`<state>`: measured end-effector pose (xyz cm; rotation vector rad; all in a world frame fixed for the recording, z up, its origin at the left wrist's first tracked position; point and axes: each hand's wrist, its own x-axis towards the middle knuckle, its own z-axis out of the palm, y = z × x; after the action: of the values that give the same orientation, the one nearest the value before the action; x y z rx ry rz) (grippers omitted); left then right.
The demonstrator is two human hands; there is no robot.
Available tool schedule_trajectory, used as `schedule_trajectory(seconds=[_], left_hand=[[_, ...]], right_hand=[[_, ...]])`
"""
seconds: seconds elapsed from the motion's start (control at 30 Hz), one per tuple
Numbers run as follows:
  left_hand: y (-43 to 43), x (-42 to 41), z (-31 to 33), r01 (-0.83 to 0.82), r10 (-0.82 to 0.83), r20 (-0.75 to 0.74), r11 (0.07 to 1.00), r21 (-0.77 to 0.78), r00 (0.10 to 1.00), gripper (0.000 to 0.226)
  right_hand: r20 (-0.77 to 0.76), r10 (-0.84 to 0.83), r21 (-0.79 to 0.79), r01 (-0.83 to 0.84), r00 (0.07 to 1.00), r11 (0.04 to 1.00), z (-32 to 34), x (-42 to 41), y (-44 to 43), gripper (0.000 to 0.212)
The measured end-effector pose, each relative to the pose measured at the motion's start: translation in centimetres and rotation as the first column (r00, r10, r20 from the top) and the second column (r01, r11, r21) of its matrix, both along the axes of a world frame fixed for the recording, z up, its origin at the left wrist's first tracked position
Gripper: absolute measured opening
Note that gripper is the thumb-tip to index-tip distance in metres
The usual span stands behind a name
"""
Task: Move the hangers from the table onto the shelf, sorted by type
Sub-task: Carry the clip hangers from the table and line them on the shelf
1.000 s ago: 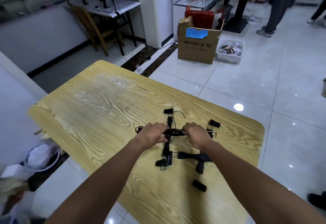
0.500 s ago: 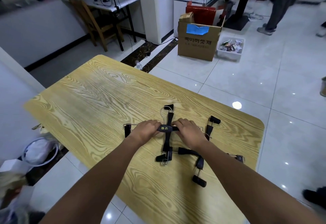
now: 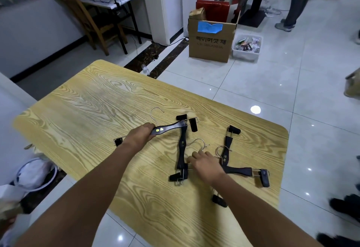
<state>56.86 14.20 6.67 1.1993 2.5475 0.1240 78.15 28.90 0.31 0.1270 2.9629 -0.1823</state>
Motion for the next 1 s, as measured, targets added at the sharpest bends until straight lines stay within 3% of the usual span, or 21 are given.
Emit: schedule_trajectory(seconds=[0.2,0.43,0.67,0.87,1.0], left_hand=[[1.2,-0.4,-0.6,-0.035,0.034,0.007,0.997,0.066,0.999,0.029],[1.9,-1.4,-1.2,-0.047,0.048,0.001,0.994,0.095,0.999,0.029],[2.3,-2.2,-1.5,-0.020,0.023,-0.021,0.995,0.096,1.000,0.029],[3.0,-2.6,-1.3,0.007,-0.004,-0.034,0.994,0.108,0.999,0.030],[3.5,-2.5,-1.1,0.009,-0.004,-0.042,0.992,0.125,0.999,0.030]], right_hand=[[0.093,-0.300,-0.100,0.309,0.949,0.946,-0.7,-2.3,-3.3,0.041],[0.207,-0.598,-0.198,0.632,0.774,0.749,-1.6,-5.6,-5.1,0.051],[0.227,-0.698,-0.269,0.732,0.680,0.626,-1.5,-6.6,-4.8,0.034],[0.160,-0.747,-0.242,0.759,0.645,0.604,-1.0,-6.2,-3.5,0.025],[0.118,-0.755,-0.262,0.753,0.646,0.604,-0.4,-6.1,-2.7,0.031]])
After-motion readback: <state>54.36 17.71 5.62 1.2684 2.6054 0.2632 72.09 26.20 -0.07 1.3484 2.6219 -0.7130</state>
